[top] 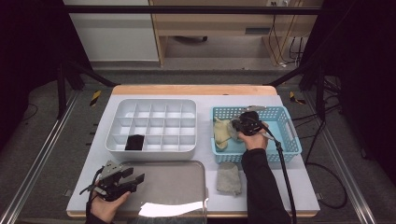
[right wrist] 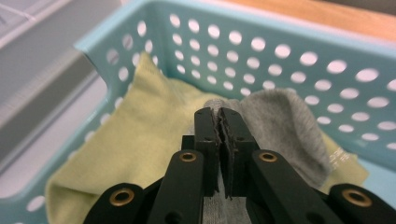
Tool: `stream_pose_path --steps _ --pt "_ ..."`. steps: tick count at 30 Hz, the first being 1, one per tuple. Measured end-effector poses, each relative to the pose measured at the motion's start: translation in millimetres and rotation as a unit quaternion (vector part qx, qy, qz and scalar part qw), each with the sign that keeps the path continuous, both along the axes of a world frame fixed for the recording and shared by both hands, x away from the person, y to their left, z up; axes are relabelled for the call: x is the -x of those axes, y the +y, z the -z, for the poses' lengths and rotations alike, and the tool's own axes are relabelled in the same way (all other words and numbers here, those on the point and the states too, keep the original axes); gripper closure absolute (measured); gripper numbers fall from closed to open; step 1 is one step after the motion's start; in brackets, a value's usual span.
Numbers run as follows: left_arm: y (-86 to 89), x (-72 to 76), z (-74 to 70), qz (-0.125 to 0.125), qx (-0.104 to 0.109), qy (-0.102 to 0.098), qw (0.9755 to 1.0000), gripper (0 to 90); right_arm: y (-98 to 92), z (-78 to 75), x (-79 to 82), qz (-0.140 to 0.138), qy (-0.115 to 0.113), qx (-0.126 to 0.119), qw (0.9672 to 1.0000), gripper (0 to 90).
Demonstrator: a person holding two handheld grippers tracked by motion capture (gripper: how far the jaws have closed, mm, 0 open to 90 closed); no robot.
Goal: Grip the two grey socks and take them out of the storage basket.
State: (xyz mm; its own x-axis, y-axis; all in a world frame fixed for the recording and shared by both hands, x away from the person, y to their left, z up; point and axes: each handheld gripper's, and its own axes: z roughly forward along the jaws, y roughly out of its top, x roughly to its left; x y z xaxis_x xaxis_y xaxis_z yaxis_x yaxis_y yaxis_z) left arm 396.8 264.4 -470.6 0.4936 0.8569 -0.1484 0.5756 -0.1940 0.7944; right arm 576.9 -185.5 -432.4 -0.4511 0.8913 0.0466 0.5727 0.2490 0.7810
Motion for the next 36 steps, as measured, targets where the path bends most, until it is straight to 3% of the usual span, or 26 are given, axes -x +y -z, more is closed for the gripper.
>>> stream_pose_path --steps 6,16,22,36 --pt "-0.8 0.1 0.1 0.001 -0.001 0.000 1.0000 41.9 -7.3 -20.4 10.2 0.003 -0.047 -0.024 0.9986 86.5" --pt "-1.4 0.0 0.5 0.001 -0.003 0.001 1.0000 41.9 -22.8 -47.1 34.2 0.004 -0.091 -0.058 0.9942 86.4" --pt "-2.2 0.5 0.0 0.002 -0.003 0.000 1.0000 41.9 -31.5 -61.4 57.7 -0.001 -0.114 -0.086 0.9897 86.4" --pt "-3.8 1.0 -0.3 0.003 -0.005 -0.001 1.0000 42.0 -41.0 -80.6 119.0 -0.027 -0.171 -0.110 0.9788 86.3"
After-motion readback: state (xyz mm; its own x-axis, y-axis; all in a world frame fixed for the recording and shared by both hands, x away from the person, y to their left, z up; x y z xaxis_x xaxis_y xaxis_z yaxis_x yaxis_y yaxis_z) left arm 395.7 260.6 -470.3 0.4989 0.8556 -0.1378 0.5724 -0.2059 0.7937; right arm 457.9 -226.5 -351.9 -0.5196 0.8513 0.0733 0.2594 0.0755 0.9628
